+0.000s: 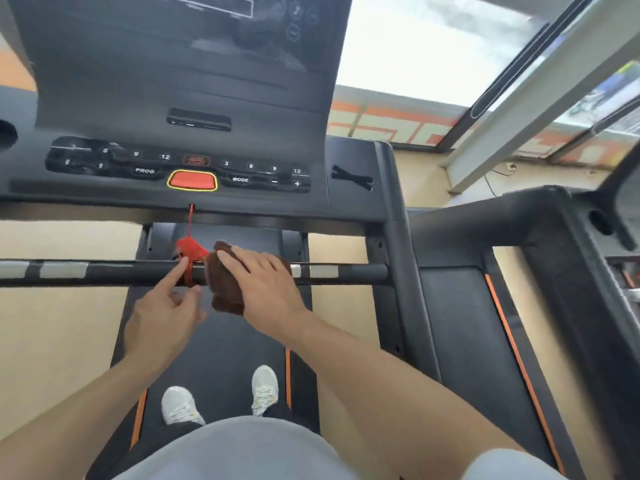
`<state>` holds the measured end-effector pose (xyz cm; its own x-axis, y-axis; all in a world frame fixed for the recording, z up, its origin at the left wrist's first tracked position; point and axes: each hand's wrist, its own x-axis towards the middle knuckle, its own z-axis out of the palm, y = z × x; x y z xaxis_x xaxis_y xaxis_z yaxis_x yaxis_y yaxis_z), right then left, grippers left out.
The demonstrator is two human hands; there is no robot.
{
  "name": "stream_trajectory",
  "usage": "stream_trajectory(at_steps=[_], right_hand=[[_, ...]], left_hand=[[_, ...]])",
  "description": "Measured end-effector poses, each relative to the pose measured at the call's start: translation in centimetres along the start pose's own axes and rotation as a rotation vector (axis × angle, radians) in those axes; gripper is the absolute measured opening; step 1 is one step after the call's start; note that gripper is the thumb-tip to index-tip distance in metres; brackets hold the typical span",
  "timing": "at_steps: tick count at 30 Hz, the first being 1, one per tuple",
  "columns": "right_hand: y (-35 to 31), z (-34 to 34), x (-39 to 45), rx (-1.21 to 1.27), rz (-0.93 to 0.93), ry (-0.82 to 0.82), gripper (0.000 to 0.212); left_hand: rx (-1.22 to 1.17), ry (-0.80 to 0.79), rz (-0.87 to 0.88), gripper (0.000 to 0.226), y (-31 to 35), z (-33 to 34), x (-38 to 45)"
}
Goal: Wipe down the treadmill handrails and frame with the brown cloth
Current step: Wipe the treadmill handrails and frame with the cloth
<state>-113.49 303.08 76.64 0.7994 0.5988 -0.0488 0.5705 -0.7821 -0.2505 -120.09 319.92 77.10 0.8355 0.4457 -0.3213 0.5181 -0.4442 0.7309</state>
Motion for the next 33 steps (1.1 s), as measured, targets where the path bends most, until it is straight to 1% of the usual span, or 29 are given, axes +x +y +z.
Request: stream_trajectory(at_steps=[1,3,5,7,9,10,11,12,13,14,15,16,18,20,21,22,24,26,27,29,30,31,32,33], right_hand=[[1.7,-0.6,-1.0,-0.040,0.062,-0.006,0.090],[5.3,-2.0,-3.0,-0.122,0.242,-0.015,0.080],[8.5,-3.8,-5.6,-0.168,0.436,-0.022,0.073],[10.0,-5.2,-8.0,-0.106,0.599,-0.006,0.073],[9.4,-6.0,-9.0,0.039,0.729,0.042,0.066],[8.4,-6.5,-9.0,0.175,0.824,0.073,0.059],[7.2,-7.3,-8.8,0.357,0.931,0.141,0.049],[5.9,-8.1,-8.9,0.618,1.071,0.270,0.038],[4.7,-9.0,-9.2,0.956,1.198,0.380,0.028],[3.4,-9.7,-9.4,1.292,1.275,0.456,0.021],[2.0,-10.2,-9.7,1.568,1.282,0.516,0.021],[0.6,-10.3,-10.2,1.745,1.239,0.559,0.026],[-1.4,-9.7,-11.3,1.885,1.187,0.657,0.037],[-2.6,-9.2,-11.7,1.937,1.224,0.757,0.042],[-3.0,-9.2,-11.8,1.930,1.239,0.819,0.043],[-3.4,-9.4,-11.8,1.901,1.261,0.887,0.043],[-3.6,-9.9,-11.9,1.840,1.308,1.019,0.038],[-3.4,-10.4,-11.9,1.822,1.306,1.128,0.028],[-3.2,-10.5,-11.8,1.785,1.302,1.212,0.023],[-2.1,-10.7,-11.5,1.602,1.303,1.428,0.015],[-1.4,-10.8,-11.2,1.501,1.265,1.544,0.019],[-0.3,-10.8,-10.9,1.419,1.180,1.658,0.032],[0.8,-11.1,-10.6,1.327,1.087,1.740,0.046],[2.0,-11.4,-10.2,1.215,1.000,1.761,0.054]], left_hand=[[-0.051,-0.006,0.000,0.052,0.5,0.2,-0.5],[-0.152,-0.051,0.044,0.048,1.6,1.1,-1.9],[-0.212,-0.180,0.147,0.044,2.7,2.4,-3.3],[-0.220,-0.348,0.226,0.043,3.9,3.6,-4.1],[-0.179,-0.478,0.263,0.044,5.0,4.3,-4.4],[-0.149,-0.527,0.282,0.048,5.7,4.3,-4.4],[-0.115,-0.574,0.302,0.054,6.1,4.4,-4.2],[-0.081,-0.634,0.320,0.062,6.6,4.3,-4.1],[-0.071,-0.705,0.336,0.071,7.0,4.2,-4.0],[-0.084,-0.776,0.349,0.079,7.3,4.1,-3.9],[-0.113,-0.832,0.350,0.082,7.7,3.8,-3.9],[-0.147,-0.871,0.337,0.080,8.1,3.4,-4.0],[-0.230,-0.932,0.276,0.064,9.1,2.6,-4.3],[-0.297,-0.958,0.199,0.039,9.6,2.2,-4.4],[-0.317,-0.963,0.179,0.030,9.9,2.0,-4.4],[-0.334,-0.972,0.185,0.027,10.1,2.0,-4.5],[-0.273,-0.977,0.258,0.029,10.2,2.7,-4.6],[-0.193,-1.010,0.342,0.036,10.8,3.4,-4.7],[-0.207,-1.040,0.367,0.039,11.5,3.7,-4.9],[-0.281,-1.055,0.428,0.041,12.9,4.5,-5.0],[-0.320,-1.027,0.470,0.040,13.8,4.9,-5.0],[-0.374,-0.986,0.495,0.040,15.0,5.1,-4.9],[-0.413,-0.941,0.521,0.040,16.2,5.3,-4.7],[-0.442,-0.894,0.549,0.040,17.5,5.5,-4.3]])
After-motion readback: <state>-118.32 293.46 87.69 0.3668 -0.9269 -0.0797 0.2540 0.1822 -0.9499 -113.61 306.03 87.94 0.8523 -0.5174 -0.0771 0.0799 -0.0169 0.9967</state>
